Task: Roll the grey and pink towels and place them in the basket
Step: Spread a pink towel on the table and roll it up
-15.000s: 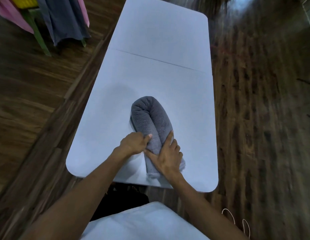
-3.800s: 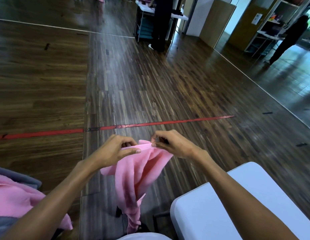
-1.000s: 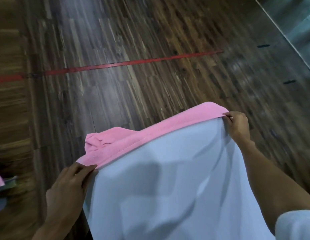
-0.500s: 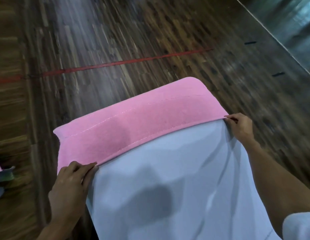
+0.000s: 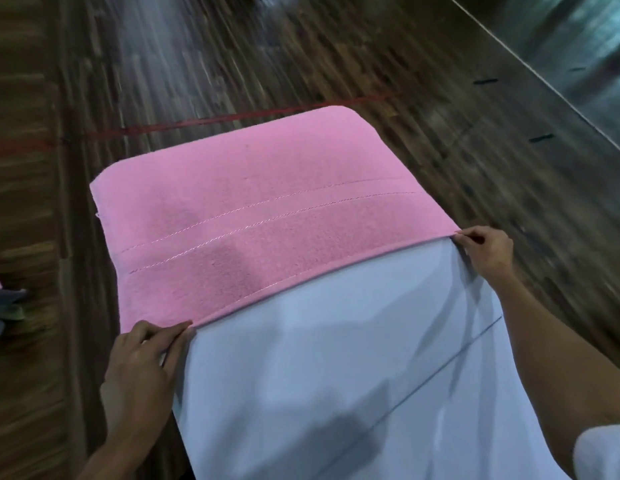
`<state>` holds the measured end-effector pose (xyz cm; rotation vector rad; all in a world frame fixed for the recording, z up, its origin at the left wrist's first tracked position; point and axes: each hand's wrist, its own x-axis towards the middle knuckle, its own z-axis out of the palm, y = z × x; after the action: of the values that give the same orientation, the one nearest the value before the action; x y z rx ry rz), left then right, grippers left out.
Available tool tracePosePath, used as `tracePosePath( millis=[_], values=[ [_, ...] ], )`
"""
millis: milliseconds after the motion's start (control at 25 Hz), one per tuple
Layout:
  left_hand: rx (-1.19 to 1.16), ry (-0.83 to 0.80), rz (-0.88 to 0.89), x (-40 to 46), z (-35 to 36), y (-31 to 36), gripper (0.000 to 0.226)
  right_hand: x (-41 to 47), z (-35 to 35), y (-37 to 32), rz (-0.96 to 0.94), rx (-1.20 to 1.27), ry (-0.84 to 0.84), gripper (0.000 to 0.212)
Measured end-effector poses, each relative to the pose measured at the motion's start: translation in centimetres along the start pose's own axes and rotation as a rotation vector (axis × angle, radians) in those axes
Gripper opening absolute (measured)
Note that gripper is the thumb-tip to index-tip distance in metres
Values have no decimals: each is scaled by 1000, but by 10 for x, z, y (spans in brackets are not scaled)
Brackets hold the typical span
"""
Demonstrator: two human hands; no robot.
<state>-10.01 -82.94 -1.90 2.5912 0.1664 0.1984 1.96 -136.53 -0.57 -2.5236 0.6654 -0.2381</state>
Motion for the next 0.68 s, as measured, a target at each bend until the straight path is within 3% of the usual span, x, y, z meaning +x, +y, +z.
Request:
tracePosePath(
  millis=[680],
  values=[
    [-40, 132, -150, -291, 20, 84, 21, -157, -120, 177, -92, 14, -40, 21]
  ],
)
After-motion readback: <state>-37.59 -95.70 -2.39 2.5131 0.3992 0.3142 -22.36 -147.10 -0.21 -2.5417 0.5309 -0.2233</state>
